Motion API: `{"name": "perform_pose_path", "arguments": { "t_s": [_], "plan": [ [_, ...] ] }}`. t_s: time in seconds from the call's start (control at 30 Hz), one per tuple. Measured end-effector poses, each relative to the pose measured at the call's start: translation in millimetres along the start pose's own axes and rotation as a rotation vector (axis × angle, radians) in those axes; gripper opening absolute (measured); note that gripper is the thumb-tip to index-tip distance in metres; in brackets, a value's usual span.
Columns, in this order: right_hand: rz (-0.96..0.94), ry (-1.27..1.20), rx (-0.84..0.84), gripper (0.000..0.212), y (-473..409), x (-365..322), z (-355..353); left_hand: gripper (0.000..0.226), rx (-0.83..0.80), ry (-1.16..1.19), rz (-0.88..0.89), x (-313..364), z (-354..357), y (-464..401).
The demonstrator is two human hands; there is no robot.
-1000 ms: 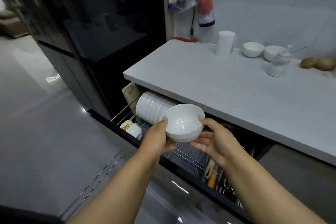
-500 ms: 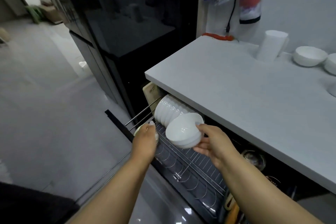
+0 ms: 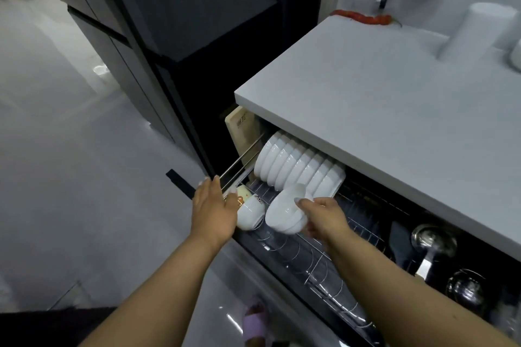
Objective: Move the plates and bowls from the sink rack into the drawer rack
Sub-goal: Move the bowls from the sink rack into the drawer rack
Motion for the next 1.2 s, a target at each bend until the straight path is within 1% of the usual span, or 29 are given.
{"name": "perform_pose_path", "arguments": {
  "t_s": [0.07, 0.17, 0.23, 0.27, 0.3, 0.37, 0.4, 0.43, 0.5, 0.57, 0.7, 0.9, 1.03, 1.1, 1.2],
  "plan": [
    [0.026, 0.045, 0.063, 0.053, -17, 12, 14, 0.061, -0.033, -0.090, 0.039, -12, -2, -17],
    [0.053, 0.102, 0.142, 0.039, -37, 28, 28, 0.063, -0.078, -0.251, 0.111, -26, 1, -41],
    [0.079, 0.129, 0.173, 0.036, -47, 36, 36, 0.063, -0.102, -0.350, 0.156, -33, 5, -55],
    [0.100, 0.149, 0.179, 0.040, -54, 41, 40, 0.063, -0.108, -0.398, 0.177, -35, 7, -61],
    [0.119, 0.172, 0.182, 0.049, -61, 46, 43, 0.063, -0.114, -0.440, 0.194, -36, 9, -67],
    [0.160, 0.228, 0.182, 0.077, -79, 60, 47, 0.063, -0.131, -0.509, 0.224, -37, 14, -77],
    [0.178, 0.271, 0.185, 0.086, -87, 66, 49, 0.063, -0.146, -0.545, 0.239, -38, 16, -80],
    [0.199, 0.309, 0.187, 0.090, -93, 70, 51, 0.064, -0.159, -0.590, 0.258, -39, 19, -82],
    [0.242, 0.375, 0.190, 0.084, -103, 75, 56, 0.065, -0.171, -0.660, 0.309, -41, 24, -85],
    [0.265, 0.408, 0.187, 0.080, -110, 79, 61, 0.067, -0.148, -0.664, 0.354, -43, 25, -86],
    [0.291, 0.446, 0.181, 0.077, -119, 84, 74, 0.077, -0.097, -0.636, 0.395, -48, 26, -88],
    [0.318, 0.485, 0.158, 0.077, -127, 87, 90, 0.070, -0.056, -0.609, 0.414, -52, 29, -91],
    [0.339, 0.481, 0.118, 0.088, -137, 96, 99, 0.072, -0.066, -0.617, 0.412, -52, 30, -92],
    [0.341, 0.487, 0.116, 0.087, -140, 100, 101, 0.073, -0.071, -0.624, 0.410, -52, 30, -93],
    [0.324, 0.480, 0.139, 0.081, -137, 100, 105, 0.075, -0.084, -0.642, 0.407, -55, 31, -93]
  ]
}}
Point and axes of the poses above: each hand's wrist, its own y-axis away from the middle knuckle, its own z-axis out of the palm, x = y × z, the point moved 3 cm from there along -y, towards the middle knuckle, and after that the axes turned 4 degrees about -x, right-handed, at the moved point
